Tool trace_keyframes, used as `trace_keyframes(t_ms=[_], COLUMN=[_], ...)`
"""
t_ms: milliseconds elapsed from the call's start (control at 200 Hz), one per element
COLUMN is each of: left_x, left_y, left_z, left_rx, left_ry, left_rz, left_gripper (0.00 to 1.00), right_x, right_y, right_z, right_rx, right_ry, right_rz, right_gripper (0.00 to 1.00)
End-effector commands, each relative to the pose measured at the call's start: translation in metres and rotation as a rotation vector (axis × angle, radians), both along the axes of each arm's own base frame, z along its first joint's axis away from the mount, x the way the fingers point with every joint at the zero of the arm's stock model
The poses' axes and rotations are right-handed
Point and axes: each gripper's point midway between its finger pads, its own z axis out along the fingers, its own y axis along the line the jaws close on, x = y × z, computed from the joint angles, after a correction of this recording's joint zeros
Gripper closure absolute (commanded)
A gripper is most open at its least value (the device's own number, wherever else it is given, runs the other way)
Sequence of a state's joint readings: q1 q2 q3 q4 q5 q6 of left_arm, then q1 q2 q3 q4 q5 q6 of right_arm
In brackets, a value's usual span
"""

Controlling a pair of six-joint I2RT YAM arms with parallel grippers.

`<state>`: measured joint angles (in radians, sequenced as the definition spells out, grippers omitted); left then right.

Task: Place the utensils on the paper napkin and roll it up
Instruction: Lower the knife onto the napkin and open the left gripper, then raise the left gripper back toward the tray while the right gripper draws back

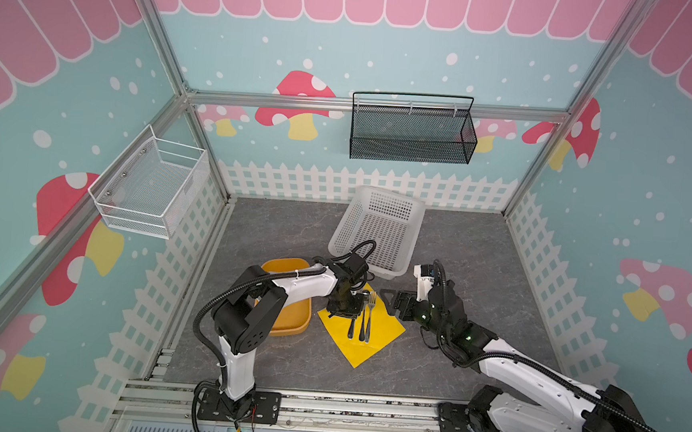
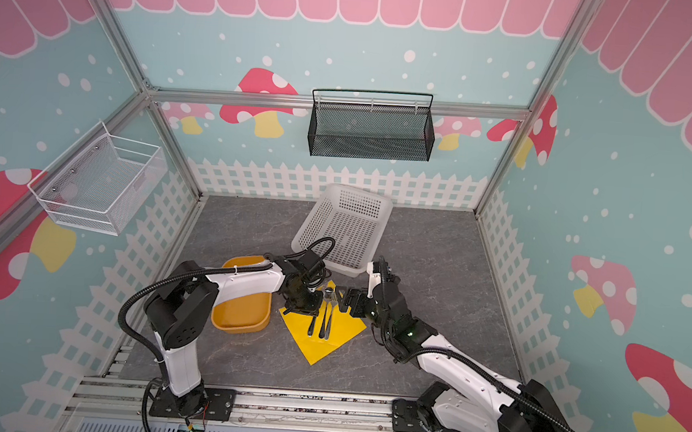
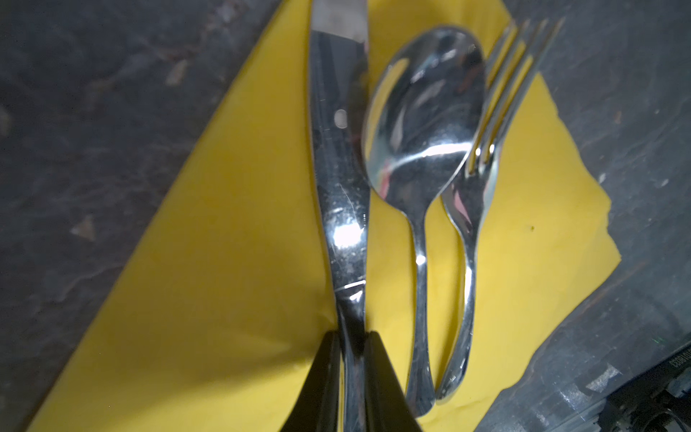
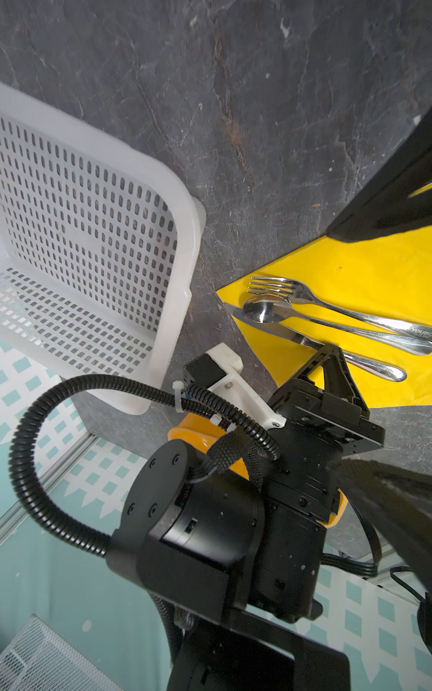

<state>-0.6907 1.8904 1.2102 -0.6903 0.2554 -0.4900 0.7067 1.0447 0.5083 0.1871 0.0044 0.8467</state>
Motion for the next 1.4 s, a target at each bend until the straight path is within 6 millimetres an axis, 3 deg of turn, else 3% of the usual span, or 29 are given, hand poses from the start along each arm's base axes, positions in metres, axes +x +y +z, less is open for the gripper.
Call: trace_keyframes(t_ms=[0, 380, 605, 941, 1111, 1236, 1396], left_x=[-0.012, -0.010, -0.008, -0.003, 0.002, 0.005, 0.004], left_y=[0.003, 0.002, 0.003, 0.004, 0.003, 0.010, 0.026], left_z=[-0.003, -0.006, -0.005, 0.006, 0.024, 0.033, 0.037], left_rx=[0.017, 0.018, 0.024, 0.018, -0.014, -0.014, -0.003], left_ry=[0.017, 0.006, -0.006, -0.042, -0.100, -0.140, -0.180], left_rz=[-0.012, -0.028, -0.023, 0.012, 0.020, 0.040, 0.093], left_gripper=[0.84, 0.83, 0.80, 0.74, 0.69, 0.67, 0.67], right_x=[0.004, 0.004, 0.006, 0.011, 0.014, 0.015, 0.019], right_y=[-0.007, -0.016, -0.021, -0.028, -0.030, -0.029, -0.025], right_z=[0.003, -0.005, 0.002, 0.009, 0.015, 0.016, 0.031], right_rx=[0.012, 0.007, 0.011, -0.050, -0.053, -0.070, -0.083], right_ry=[-0.014, 0.007, -0.017, -0.065, -0.085, -0.097, -0.154], right_rz=[-0.046, -0.093, -0.117, -0.125, -0.119, -0.106, -0.076], right_gripper=[0.08, 0.08, 0.08, 0.06, 0.05, 0.05, 0.00])
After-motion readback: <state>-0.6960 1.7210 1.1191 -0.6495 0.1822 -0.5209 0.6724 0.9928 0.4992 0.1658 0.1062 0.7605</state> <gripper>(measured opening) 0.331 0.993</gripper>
